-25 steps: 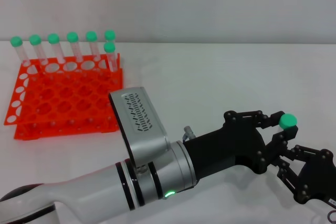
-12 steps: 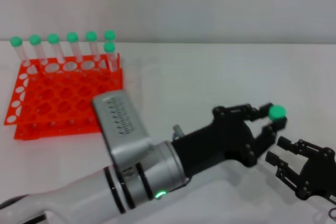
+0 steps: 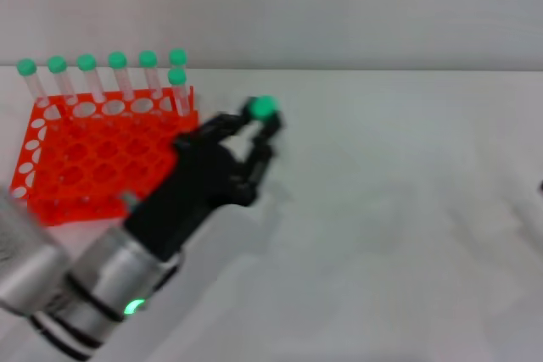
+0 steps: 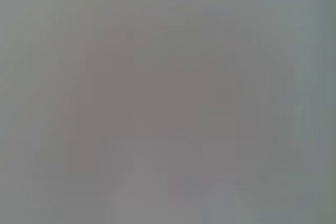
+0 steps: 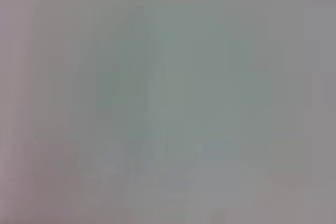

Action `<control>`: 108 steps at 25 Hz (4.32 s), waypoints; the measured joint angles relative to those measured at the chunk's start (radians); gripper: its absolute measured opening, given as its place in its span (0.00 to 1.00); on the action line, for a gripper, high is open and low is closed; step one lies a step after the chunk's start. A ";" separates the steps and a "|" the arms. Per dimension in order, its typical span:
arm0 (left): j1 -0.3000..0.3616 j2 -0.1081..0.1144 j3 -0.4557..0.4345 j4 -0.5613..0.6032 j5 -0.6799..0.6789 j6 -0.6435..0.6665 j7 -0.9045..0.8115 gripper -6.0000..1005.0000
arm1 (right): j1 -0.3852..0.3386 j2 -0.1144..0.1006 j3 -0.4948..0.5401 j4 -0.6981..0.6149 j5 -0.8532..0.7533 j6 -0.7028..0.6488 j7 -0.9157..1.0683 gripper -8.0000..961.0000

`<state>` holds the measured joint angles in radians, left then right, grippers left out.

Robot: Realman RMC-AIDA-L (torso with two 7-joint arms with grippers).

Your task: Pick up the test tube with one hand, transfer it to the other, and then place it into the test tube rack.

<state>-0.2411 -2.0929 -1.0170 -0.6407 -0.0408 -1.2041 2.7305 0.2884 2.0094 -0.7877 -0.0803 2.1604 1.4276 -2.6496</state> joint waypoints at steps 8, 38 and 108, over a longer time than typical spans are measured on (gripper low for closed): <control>-0.001 0.003 -0.103 0.200 -0.168 -0.185 0.016 0.28 | 0.006 -0.001 0.171 -0.020 0.000 0.012 0.002 0.91; -0.315 0.011 -0.201 0.405 -0.374 0.158 0.042 0.33 | 0.072 0.008 0.170 -0.001 -0.005 0.002 0.051 0.91; 0.277 -0.005 -0.186 0.440 -0.486 -0.395 -0.137 0.88 | 0.026 0.005 0.203 0.049 0.038 -0.004 -0.011 0.91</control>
<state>0.0360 -2.0982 -1.2025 -0.2006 -0.5265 -1.5992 2.5935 0.3139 2.0141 -0.5844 -0.0308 2.1980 1.4236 -2.6601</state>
